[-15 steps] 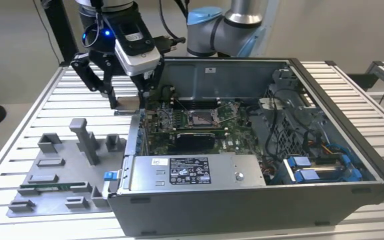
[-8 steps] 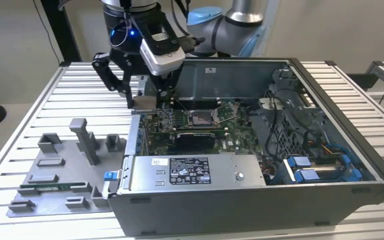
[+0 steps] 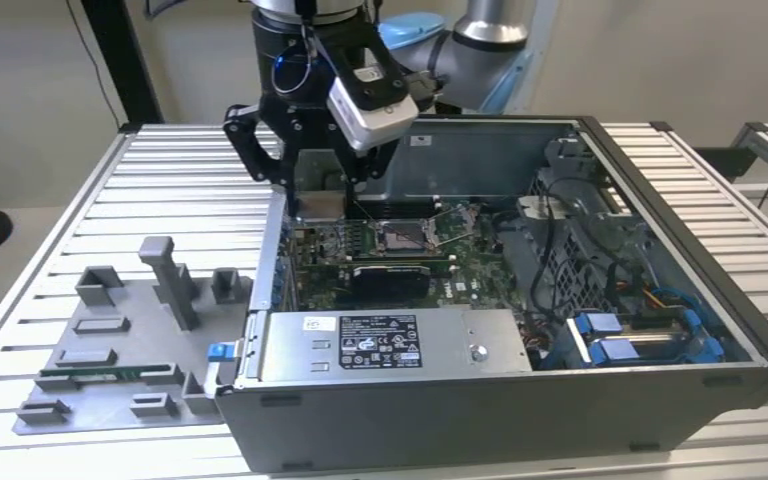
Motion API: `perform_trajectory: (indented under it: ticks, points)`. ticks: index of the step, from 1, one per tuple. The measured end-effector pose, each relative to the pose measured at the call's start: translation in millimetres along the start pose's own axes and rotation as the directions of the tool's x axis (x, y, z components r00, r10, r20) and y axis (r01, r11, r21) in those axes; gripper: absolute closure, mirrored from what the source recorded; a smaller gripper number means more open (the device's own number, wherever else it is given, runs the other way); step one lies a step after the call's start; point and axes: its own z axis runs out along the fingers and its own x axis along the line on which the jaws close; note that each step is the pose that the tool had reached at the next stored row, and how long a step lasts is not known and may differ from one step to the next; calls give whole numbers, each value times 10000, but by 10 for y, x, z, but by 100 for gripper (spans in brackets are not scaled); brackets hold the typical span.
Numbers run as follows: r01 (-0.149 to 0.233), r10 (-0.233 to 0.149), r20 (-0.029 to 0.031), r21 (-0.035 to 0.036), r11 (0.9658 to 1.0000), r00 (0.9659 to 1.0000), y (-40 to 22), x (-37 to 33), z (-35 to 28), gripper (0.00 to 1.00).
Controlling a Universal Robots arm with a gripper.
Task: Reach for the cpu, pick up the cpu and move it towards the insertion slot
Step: 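Pick up the cpu and move it towards the insertion slot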
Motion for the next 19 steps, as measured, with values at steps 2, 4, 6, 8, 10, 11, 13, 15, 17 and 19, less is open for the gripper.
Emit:
perform_trajectory:
  ticks: [2,4,6,8,10,11,13,15,17,19]
  points:
    - [1,-1,0,0,10000,10000,-1,-75,-1,100]
    - [0,0,0,0,10000,10000,-3,-150,-1,100]
    - [0,0,0,1,10000,10000,-4,-227,-2,100]
    - [1,-1,0,0,10000,10000,-6,-312,-2,100]
    - [0,0,0,0,10000,10000,-7,-391,-2,100]
    - [2,-2,0,0,10000,10000,-8,-432,-2,100]
    - [0,0,0,0,10000,10000,-10,-507,-2,100]
    - [1,-1,0,0,10000,10000,-11,-584,-3,100]
    - [0,0,0,0,10000,10000,-12,-659,-3,100]
    - [1,-1,0,0,10000,10000,-14,-776,-4,100]
